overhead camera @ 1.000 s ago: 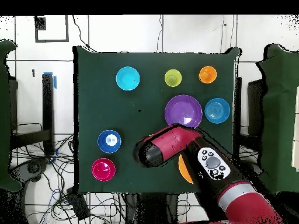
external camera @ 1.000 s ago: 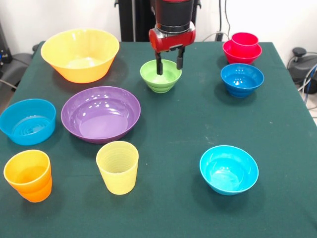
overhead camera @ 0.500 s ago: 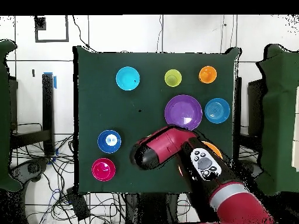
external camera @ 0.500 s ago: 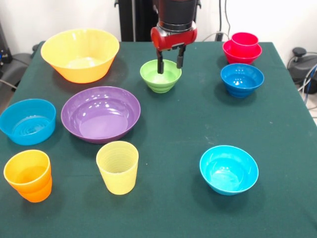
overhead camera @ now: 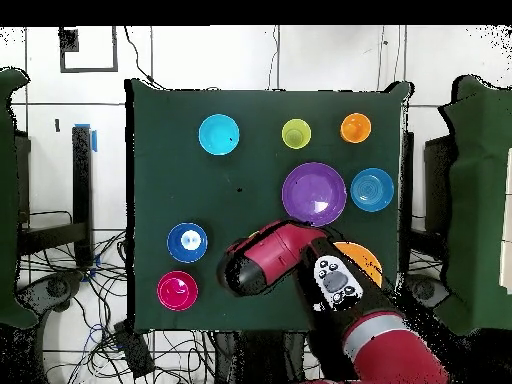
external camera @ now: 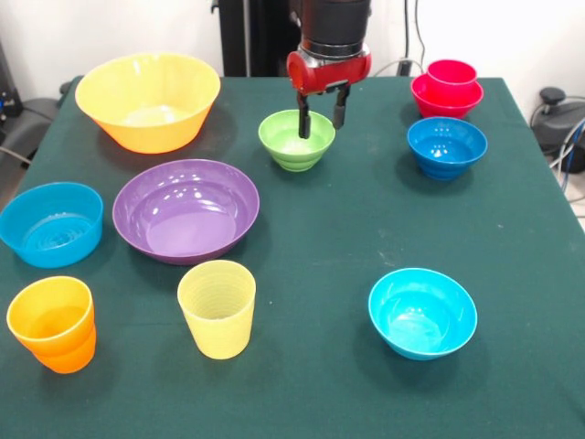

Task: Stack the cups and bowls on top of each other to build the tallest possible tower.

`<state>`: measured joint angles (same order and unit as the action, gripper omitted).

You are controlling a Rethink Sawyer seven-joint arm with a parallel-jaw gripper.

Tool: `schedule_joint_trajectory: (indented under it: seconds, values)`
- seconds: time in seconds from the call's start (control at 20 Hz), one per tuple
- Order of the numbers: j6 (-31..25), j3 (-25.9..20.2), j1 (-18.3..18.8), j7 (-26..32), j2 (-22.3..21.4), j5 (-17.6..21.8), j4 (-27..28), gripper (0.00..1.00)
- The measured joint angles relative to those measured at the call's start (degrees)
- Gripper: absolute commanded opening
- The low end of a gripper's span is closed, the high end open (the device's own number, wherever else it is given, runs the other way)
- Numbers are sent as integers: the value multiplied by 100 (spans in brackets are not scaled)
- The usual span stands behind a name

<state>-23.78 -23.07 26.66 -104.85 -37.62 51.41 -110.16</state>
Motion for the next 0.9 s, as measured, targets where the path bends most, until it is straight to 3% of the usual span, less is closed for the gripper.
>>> schedule_joint_trajectory:
  seconds: [0.35, 0.9]
  values:
    - [216, 215, -171, 0, 2, 0, 0, 100]
    - [227, 251, -128, 0, 151, -2, 1, 100]
